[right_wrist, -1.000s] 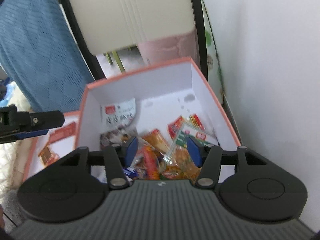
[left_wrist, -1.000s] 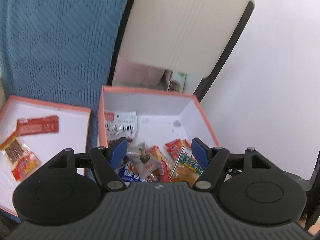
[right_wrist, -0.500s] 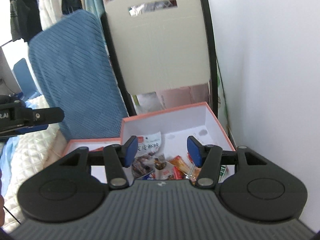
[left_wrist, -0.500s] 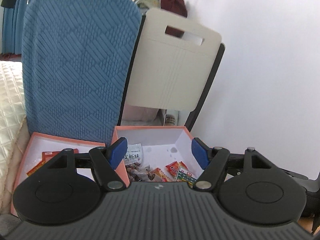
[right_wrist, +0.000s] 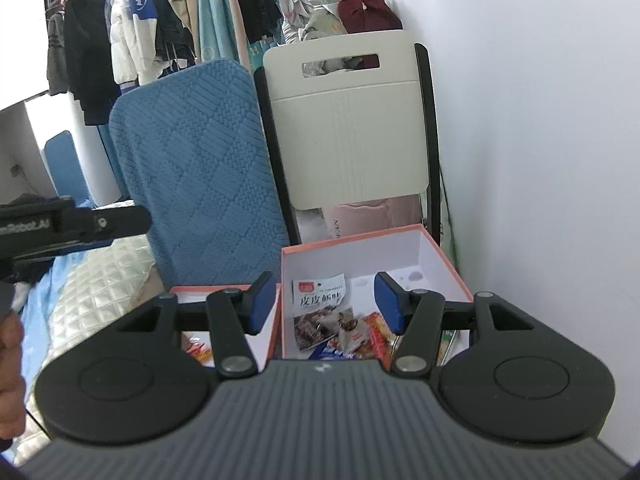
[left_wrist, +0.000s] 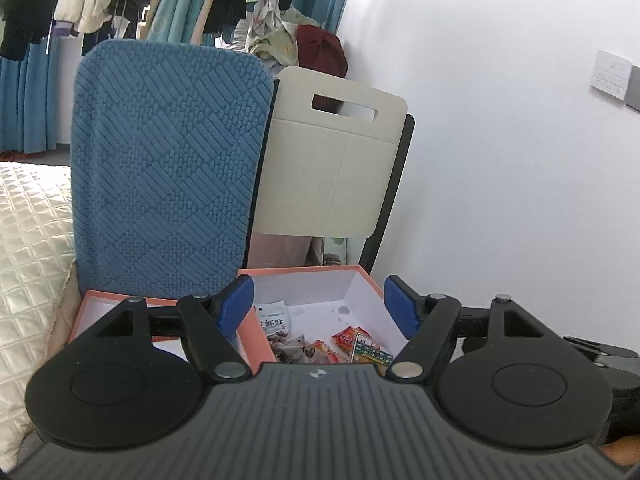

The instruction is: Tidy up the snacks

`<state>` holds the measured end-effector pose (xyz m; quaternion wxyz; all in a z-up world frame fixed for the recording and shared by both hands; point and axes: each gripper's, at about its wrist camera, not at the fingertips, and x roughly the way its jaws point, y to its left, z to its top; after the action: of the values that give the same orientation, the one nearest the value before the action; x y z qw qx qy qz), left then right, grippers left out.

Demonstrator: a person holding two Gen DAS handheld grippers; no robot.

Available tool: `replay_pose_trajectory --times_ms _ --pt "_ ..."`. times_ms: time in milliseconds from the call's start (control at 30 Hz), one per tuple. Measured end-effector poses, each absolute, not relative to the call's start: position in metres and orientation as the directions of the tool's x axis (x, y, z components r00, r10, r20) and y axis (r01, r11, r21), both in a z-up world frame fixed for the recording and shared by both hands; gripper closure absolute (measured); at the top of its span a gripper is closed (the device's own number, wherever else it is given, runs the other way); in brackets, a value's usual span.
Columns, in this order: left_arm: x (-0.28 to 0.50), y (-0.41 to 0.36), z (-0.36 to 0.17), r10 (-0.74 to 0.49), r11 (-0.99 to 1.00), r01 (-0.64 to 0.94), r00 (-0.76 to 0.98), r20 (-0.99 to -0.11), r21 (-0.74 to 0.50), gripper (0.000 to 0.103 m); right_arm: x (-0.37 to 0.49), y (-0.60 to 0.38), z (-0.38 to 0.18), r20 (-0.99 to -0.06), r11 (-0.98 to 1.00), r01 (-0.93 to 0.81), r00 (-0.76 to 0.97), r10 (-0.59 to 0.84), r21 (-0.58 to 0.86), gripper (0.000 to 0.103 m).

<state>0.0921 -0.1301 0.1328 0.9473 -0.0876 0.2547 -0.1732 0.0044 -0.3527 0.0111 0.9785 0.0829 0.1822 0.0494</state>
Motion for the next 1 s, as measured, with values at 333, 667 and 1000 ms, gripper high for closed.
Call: replay_pose_trajectory --times_ms 333,667,1000 --pt "0.049 -0.119 0.108 -0.366 0.928 0.278 0.806 -0.465 -0.249 0.027 -0.037 -0.337 -0.007 -0.326 0.982 -0.051 0.939 0.109 0.182 0.046" --pt "0.04 -0.114 0.088 -0.335 0.938 0.246 0.823 -0.459 -0.243 0.027 -0.036 -0.34 -0.035 -0.354 0.985 -0.019 0.932 0.08 0.173 0.046" --pt "0.046 -0.117 0.067 -0.332 0.941 0.251 0.817 -0.471 -0.228 0.027 -0.039 -0.339 -0.058 -0.342 0.985 -0.024 0.936 0.083 0.173 0.046"
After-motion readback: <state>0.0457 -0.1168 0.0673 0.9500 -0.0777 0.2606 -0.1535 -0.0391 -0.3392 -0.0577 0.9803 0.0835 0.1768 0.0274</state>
